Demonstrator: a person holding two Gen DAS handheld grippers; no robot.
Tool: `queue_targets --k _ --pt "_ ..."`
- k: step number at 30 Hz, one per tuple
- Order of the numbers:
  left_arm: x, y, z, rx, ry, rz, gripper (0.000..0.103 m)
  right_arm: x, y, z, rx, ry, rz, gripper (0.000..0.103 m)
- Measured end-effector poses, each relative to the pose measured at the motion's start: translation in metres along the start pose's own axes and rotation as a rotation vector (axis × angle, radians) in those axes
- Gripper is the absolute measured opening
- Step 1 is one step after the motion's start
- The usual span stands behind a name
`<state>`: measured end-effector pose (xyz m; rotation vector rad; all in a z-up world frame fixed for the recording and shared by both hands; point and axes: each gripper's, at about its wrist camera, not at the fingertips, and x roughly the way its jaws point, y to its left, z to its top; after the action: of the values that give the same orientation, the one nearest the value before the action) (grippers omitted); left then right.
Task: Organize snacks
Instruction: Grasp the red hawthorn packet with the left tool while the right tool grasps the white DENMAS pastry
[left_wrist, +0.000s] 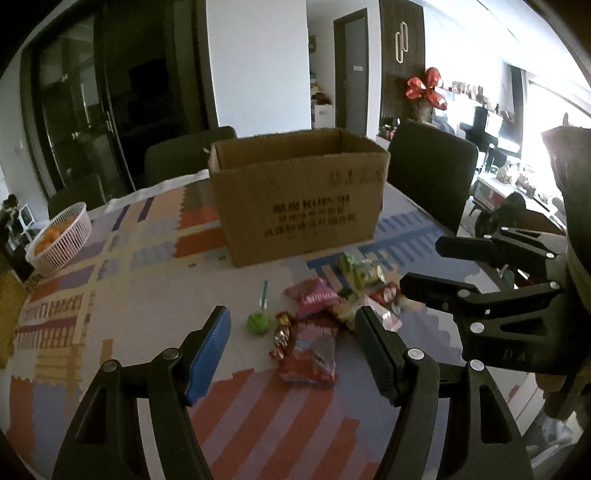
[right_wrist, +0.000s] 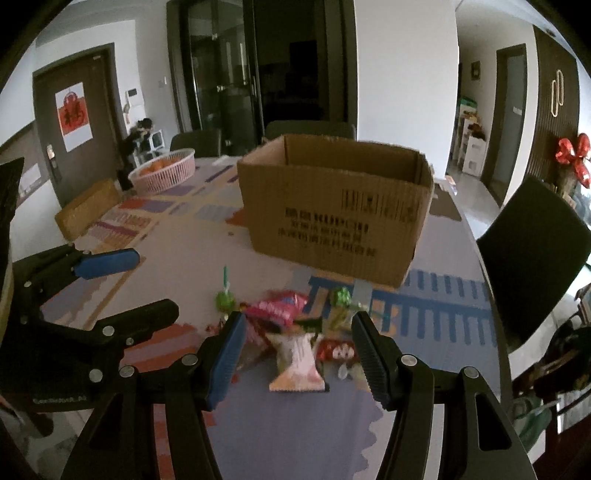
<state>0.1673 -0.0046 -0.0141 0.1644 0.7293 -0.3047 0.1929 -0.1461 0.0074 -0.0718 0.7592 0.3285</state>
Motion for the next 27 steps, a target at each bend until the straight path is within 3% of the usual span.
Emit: queue_targets --k 11,27 --pt "0.017 -0.009 -0.028 0.087 -0.034 -0.018 0.064 0.023 0.003 -0.027 -0.010 0.078 0.010 0.060" --pt "0.072 -0.012 -0.041 0.119 0.088 -0.092 0.056 0.061 -0.004 -0.032 0.005 0.150 0.036 0.051"
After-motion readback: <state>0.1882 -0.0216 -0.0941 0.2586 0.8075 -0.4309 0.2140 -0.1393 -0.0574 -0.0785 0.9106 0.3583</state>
